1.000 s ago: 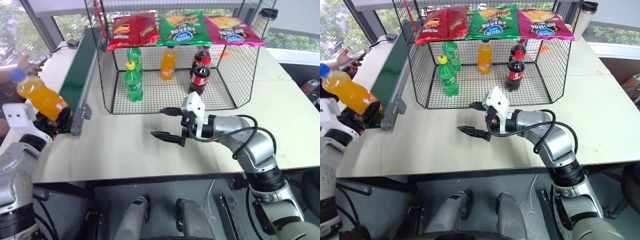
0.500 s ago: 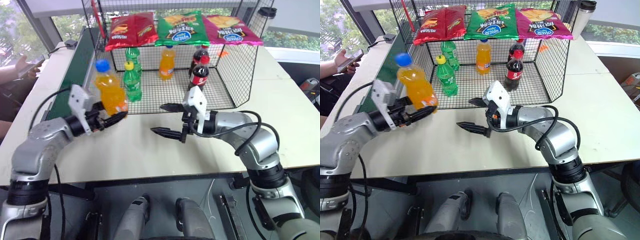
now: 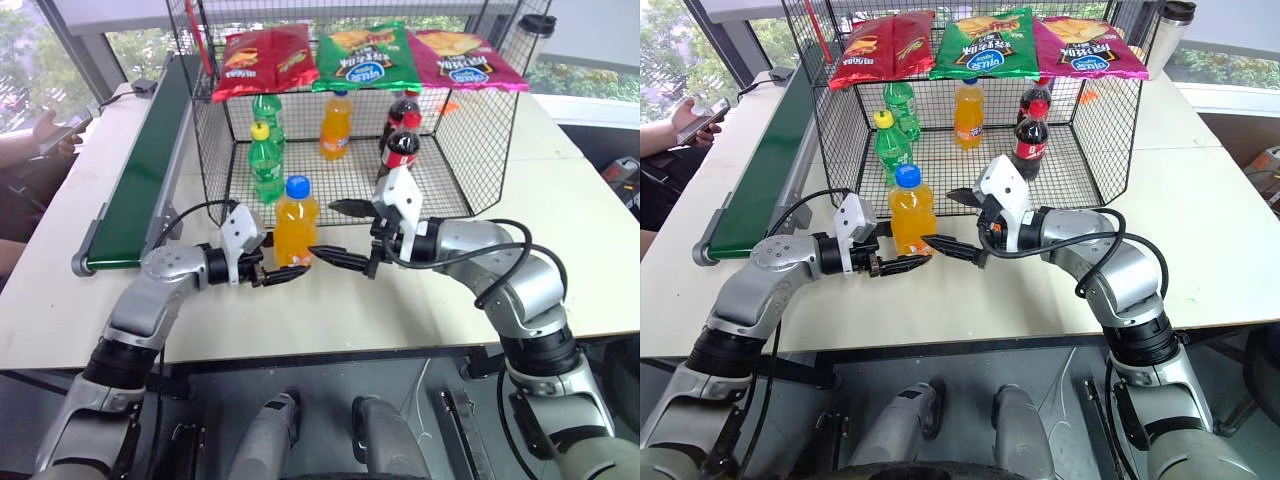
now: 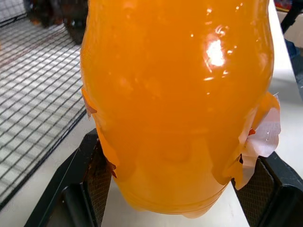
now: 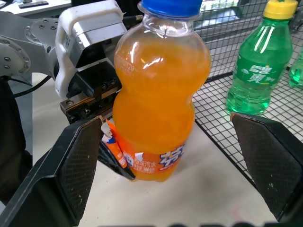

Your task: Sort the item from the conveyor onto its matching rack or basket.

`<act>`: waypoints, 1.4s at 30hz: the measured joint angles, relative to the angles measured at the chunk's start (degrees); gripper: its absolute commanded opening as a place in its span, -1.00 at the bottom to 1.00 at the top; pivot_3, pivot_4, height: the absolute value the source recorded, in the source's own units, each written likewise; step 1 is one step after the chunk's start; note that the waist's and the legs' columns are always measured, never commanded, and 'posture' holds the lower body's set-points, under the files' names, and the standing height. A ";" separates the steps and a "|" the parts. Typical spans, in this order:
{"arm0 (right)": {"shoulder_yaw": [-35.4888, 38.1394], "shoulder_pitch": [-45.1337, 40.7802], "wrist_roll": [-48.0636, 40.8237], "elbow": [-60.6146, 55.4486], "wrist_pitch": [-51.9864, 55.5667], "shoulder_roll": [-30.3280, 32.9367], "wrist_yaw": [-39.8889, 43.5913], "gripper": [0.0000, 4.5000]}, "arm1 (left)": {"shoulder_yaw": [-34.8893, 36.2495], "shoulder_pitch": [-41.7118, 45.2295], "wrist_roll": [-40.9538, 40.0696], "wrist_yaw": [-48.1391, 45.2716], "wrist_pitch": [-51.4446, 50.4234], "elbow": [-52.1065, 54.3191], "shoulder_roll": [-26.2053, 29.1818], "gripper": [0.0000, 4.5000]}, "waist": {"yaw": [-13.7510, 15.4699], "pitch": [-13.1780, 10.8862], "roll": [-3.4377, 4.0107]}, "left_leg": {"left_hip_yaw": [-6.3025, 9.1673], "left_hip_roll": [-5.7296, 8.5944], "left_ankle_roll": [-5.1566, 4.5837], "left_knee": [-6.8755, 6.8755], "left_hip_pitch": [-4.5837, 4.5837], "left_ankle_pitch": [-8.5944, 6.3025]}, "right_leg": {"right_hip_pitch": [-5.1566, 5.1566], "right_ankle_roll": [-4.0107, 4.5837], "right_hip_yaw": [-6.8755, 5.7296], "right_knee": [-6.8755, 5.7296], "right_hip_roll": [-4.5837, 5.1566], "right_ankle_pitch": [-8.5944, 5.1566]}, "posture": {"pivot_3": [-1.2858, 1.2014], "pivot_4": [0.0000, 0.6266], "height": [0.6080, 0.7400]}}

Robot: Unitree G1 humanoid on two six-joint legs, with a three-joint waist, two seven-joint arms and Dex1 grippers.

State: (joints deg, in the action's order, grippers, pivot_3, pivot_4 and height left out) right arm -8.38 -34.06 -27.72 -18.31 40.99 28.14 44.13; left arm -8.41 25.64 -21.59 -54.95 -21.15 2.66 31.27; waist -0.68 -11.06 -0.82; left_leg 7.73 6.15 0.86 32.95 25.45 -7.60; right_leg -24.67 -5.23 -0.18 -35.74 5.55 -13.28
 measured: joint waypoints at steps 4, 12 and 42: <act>0.00 0.00 -0.02 0.00 0.18 0.00 -0.50 1.00 | -1.69 0.03 1.14 -0.88 0.41 -0.40 -1.33 0.30 | -0.04 0.00 0.00 | 0.00 0.00 -0.02 0.01 -0.01 0.01 | 0.00 -0.01 0.00 -0.03 -0.01 0.01 | 0.03 -0.52 0.98; 0.00 -0.69 -0.02 0.00 0.35 -0.26 -1.17 1.00 | -2.04 0.26 2.41 -1.44 1.01 -0.44 -3.54 0.30 | -0.02 0.00 0.00 | 0.00 0.00 -0.04 0.04 -0.01 0.02 | 0.01 -0.01 0.00 -0.07 -0.01 0.01 | 0.03 -0.52 0.98; -0.90 -2.79 2.23 3.33 -0.78 -2.37 -1.16 0.14 | -1.13 4.09 3.46 1.38 -0.60 -1.68 -7.10 0.95 | -0.03 0.00 0.00 | 0.00 0.02 -0.12 0.17 -0.06 0.08 | 0.01 -0.18 -0.01 -0.28 -0.05 0.10 | 0.03 -0.52 0.98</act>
State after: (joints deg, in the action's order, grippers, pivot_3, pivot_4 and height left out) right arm -9.28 -36.86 -25.49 -14.99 40.21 25.77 42.96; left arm -9.54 29.73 -18.13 -53.57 -21.75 0.99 24.17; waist -0.71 -11.06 -0.82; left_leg 7.73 6.17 0.74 33.11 25.39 -7.52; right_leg -24.66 -5.41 -0.18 -36.02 5.50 -13.18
